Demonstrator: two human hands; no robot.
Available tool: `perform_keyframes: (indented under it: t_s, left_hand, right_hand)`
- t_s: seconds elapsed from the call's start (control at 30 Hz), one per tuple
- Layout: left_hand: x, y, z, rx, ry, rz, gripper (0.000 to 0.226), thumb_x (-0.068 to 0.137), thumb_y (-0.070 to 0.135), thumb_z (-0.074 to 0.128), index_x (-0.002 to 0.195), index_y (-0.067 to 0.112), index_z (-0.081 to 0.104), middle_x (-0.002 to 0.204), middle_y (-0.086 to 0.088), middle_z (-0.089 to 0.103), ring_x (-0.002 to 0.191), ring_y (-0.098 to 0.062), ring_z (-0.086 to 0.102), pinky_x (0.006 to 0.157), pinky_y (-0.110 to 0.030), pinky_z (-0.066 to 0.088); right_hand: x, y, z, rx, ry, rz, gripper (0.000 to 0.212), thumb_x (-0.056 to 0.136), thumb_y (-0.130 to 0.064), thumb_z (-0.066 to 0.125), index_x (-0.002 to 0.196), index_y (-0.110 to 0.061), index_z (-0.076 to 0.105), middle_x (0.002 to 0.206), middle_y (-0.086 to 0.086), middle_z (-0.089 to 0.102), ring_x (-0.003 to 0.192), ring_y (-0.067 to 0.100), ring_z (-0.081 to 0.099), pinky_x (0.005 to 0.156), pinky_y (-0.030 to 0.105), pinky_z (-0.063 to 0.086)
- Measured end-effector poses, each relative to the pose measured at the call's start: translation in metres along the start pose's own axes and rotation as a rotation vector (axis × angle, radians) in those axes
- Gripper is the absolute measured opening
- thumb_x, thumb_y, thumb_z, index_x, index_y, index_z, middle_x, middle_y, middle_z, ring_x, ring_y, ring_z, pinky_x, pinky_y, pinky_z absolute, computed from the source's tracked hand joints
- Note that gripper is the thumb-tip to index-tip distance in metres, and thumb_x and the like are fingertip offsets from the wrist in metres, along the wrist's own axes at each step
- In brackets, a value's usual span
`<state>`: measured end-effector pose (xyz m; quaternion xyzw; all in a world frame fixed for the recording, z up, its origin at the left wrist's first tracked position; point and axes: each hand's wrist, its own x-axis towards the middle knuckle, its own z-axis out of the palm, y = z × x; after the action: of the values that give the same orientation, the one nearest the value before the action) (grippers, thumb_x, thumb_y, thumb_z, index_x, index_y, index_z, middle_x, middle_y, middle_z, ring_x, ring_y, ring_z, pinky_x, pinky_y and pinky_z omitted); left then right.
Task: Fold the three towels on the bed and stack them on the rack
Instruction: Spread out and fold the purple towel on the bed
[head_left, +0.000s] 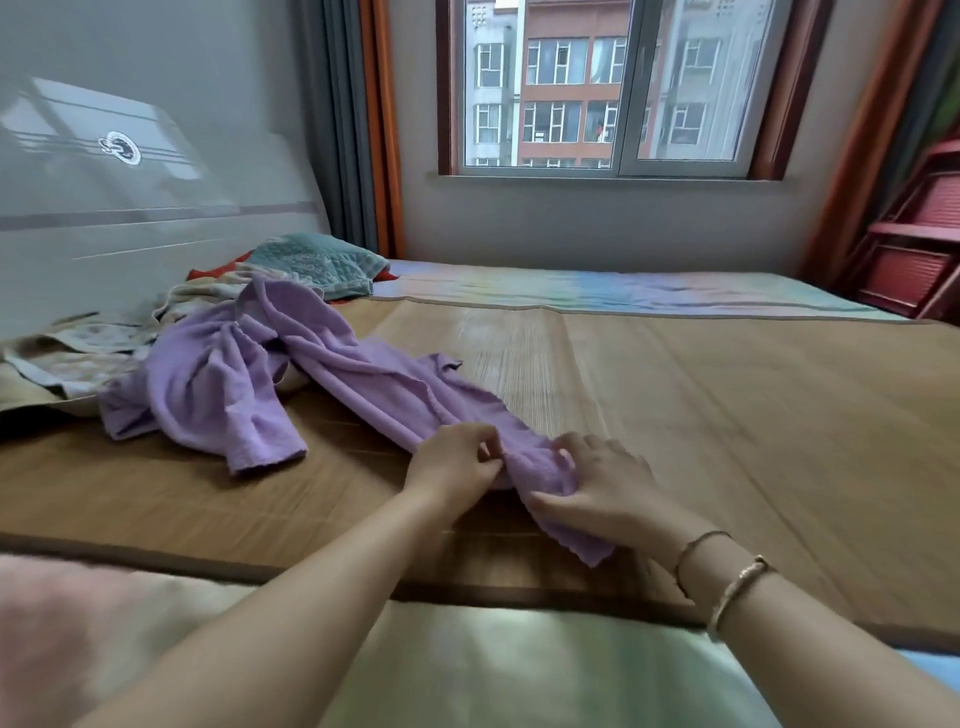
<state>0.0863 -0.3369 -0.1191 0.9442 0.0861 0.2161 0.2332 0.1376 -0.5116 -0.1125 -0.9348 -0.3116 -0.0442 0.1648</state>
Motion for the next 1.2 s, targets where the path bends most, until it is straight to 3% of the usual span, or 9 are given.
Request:
perform_keyframes:
  t_s: [0.23,0.33,0.47,0.57,0.73,0.87,0.97,1.1,1.2]
  left_hand:
    - [-0.003,-0.004,-0.001,-0.245,-0.203,0.111,0.023,0.087,0.017,0.058,0.110,0.023,0.062,0.100,-0.002,0.070,0.092,-0.018,0.064,0.089,-0.034,0.049]
    - [0.000,-0.006,-0.005,0.163,-0.275,0.130,0.051,0.085,0.023,0.055,0.135,0.029,0.046,0.128,-0.005,0.057,0.125,-0.026,0.046,0.109,-0.041,0.032]
    - [-0.007,-0.005,-0.029,0.649,-0.323,0.282,0.022,0.086,0.033,0.051,0.105,0.024,0.056,0.116,-0.004,0.060,0.123,-0.026,0.040,0.116,-0.045,0.011]
    - [-0.020,-0.016,-0.052,0.555,-0.328,0.373,0.005,0.085,0.025,0.053,0.086,0.025,0.058,0.093,0.003,0.063,0.100,-0.020,0.055,0.097,-0.032,0.035]
    - [-0.032,-0.056,-0.077,0.186,-0.506,0.223,0.035,0.083,0.046,0.060,0.065,0.020,0.045,0.056,0.010,0.044,0.057,-0.005,0.041,0.057,-0.022,0.034]
    - [-0.012,-0.066,-0.066,-0.064,-0.554,-0.078,0.019,0.094,0.049,0.048,0.083,0.036,0.056,0.088,0.010,0.056,0.090,-0.010,0.051,0.064,-0.011,0.036]
    - [0.016,-0.069,-0.066,-0.096,-0.572,-0.116,0.071,0.084,0.074,0.038,0.122,0.020,0.062,0.121,0.003,0.060,0.114,-0.018,0.053,0.087,-0.024,0.042]
    - [0.063,-0.075,-0.045,0.140,-0.780,-0.045,0.073,0.084,0.079,0.023,0.146,0.041,0.028,0.150,0.027,0.014,0.139,0.001,0.004,0.119,-0.039,0.001]
    - [0.086,-0.079,-0.021,-0.008,-0.762,-0.156,0.079,0.069,0.093,0.022,0.138,0.057,0.033,0.149,0.020,0.031,0.144,-0.013,0.015,0.119,-0.047,0.010]
  right_hand:
    - [0.004,-0.005,0.003,0.044,-0.093,-0.109,0.029,0.078,-0.013,0.053,0.105,-0.024,0.056,0.100,0.001,0.062,0.094,0.025,0.060,0.076,0.034,0.050]
    - [-0.011,-0.004,-0.001,-0.009,-0.123,-0.134,0.027,0.078,-0.012,0.050,0.101,-0.027,0.053,0.098,-0.001,0.061,0.091,0.024,0.059,0.070,0.031,0.045]
    - [-0.029,-0.009,-0.015,0.078,-0.248,-0.093,0.021,0.082,-0.040,0.052,0.081,-0.018,0.052,0.078,0.001,0.060,0.077,0.023,0.056,0.069,0.037,0.044]
    - [-0.025,-0.031,-0.027,0.064,-0.345,0.000,0.063,0.086,-0.074,0.033,0.079,-0.018,0.061,0.071,-0.002,0.057,0.070,0.017,0.051,0.072,0.034,0.040]
    - [0.009,-0.049,-0.005,-0.068,-0.069,0.031,0.035,0.101,-0.033,0.031,0.109,-0.014,0.059,0.108,0.011,0.062,0.092,0.028,0.055,0.073,0.031,0.040]
    - [0.049,-0.055,0.027,0.121,-0.097,0.022,0.041,0.096,-0.018,0.039,0.136,-0.012,0.046,0.135,0.012,0.053,0.120,0.028,0.051,0.092,0.029,0.040]
    - [0.076,-0.051,0.046,0.095,-0.114,-0.007,0.041,0.098,-0.026,0.037,0.135,-0.011,0.044,0.141,0.013,0.047,0.129,0.028,0.043,0.101,0.031,0.033]
    - [0.114,-0.028,0.071,0.064,-0.286,-0.008,0.059,0.101,-0.039,0.024,0.152,-0.013,0.013,0.160,0.012,0.010,0.148,0.024,0.006,0.121,0.036,0.004]
    - [0.133,-0.002,0.072,0.050,-0.294,0.041,0.059,0.101,-0.044,0.019,0.153,-0.018,0.008,0.161,0.005,0.000,0.149,0.020,-0.002,0.121,0.037,-0.001]
